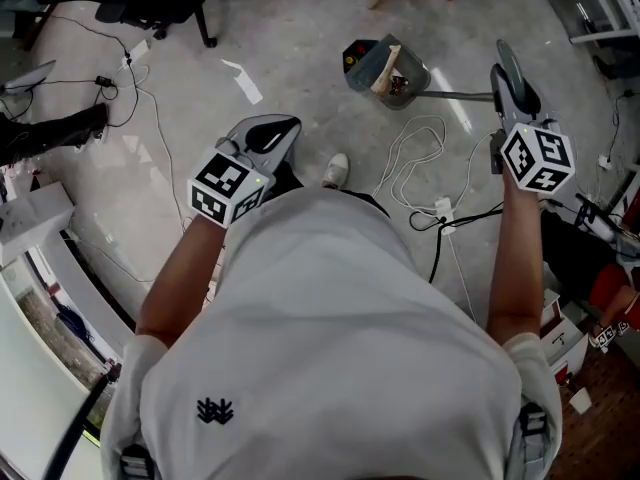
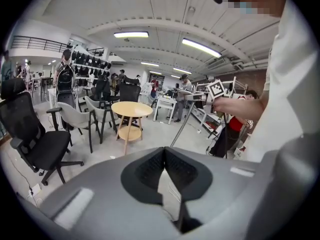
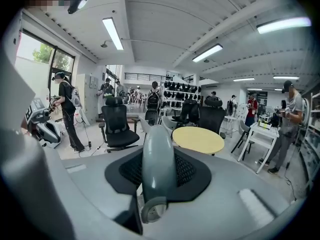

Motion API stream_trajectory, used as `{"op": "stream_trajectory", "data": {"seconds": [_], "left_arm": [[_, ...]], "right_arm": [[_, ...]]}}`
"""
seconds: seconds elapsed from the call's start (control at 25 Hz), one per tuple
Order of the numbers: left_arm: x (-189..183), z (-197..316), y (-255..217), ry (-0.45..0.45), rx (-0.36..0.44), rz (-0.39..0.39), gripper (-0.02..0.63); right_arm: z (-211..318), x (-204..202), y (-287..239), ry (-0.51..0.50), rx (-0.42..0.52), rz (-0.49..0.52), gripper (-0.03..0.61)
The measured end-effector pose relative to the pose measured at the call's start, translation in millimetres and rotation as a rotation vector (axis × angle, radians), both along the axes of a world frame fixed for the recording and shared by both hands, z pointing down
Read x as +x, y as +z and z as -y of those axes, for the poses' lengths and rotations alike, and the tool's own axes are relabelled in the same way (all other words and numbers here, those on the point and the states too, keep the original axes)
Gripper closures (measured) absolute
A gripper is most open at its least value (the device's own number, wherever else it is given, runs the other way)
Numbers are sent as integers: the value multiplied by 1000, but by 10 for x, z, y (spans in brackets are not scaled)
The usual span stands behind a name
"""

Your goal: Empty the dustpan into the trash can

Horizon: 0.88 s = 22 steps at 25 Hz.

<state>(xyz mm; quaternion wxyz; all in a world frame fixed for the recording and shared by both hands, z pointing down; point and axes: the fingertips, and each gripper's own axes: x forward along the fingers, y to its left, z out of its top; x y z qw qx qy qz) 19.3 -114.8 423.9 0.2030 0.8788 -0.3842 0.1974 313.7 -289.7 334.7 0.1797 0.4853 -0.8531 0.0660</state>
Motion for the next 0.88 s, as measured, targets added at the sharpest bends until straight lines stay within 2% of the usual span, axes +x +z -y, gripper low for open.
{"op": "stream_trajectory", "data": {"seconds": [0.44,0.88], "left_arm": [[-250,363,-87,6,21,2,558],[-560,362,-44,-15,15,16,558]], "right_arm": [[423,-171,238,-4,8,-71,483],[628,-356,570,-21,14,-166,485]]}}
